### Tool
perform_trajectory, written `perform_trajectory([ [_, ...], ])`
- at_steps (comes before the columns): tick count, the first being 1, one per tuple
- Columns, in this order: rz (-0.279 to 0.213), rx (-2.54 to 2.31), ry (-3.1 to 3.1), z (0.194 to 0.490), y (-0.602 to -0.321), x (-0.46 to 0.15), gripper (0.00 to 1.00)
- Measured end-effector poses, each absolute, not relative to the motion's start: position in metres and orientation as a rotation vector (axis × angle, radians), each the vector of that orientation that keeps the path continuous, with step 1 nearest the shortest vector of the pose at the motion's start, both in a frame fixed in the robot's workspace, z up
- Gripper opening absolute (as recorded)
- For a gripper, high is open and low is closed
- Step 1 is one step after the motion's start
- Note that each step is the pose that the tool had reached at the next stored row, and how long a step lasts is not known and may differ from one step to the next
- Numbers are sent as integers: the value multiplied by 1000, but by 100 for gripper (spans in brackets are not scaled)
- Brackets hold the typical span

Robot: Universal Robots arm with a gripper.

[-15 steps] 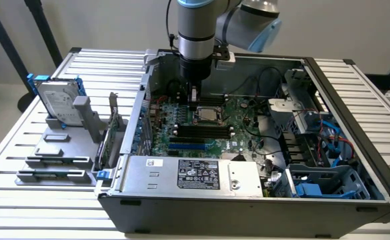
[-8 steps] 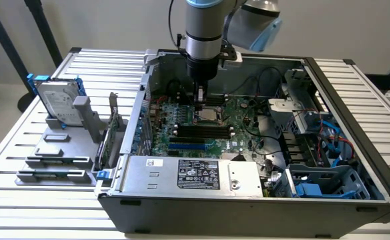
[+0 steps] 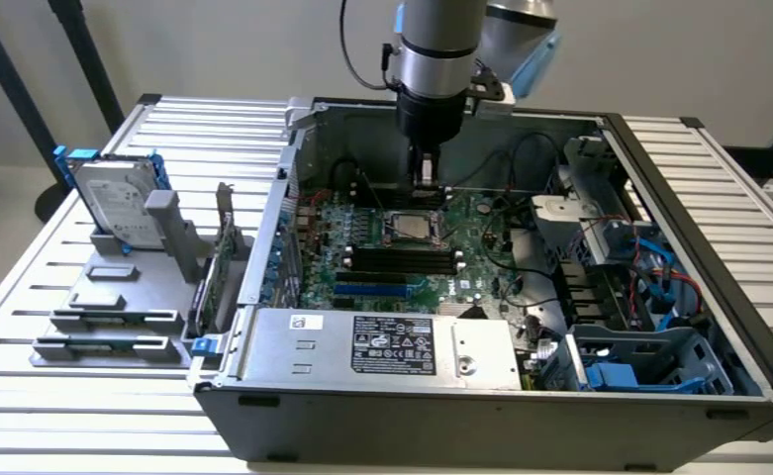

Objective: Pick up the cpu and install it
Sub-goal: 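Close the cpu cover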

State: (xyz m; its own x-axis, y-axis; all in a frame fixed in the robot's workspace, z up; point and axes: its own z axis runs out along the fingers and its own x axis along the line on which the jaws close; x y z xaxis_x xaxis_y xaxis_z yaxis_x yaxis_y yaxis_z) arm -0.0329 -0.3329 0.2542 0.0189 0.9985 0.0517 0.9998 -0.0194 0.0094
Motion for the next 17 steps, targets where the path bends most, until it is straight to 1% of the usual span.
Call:
perform_trajectory([
  [9, -74, -2212, -2170, 271, -335, 8, 11],
  [17, -83, -2207, -2165, 278, -337, 44, 11],
])
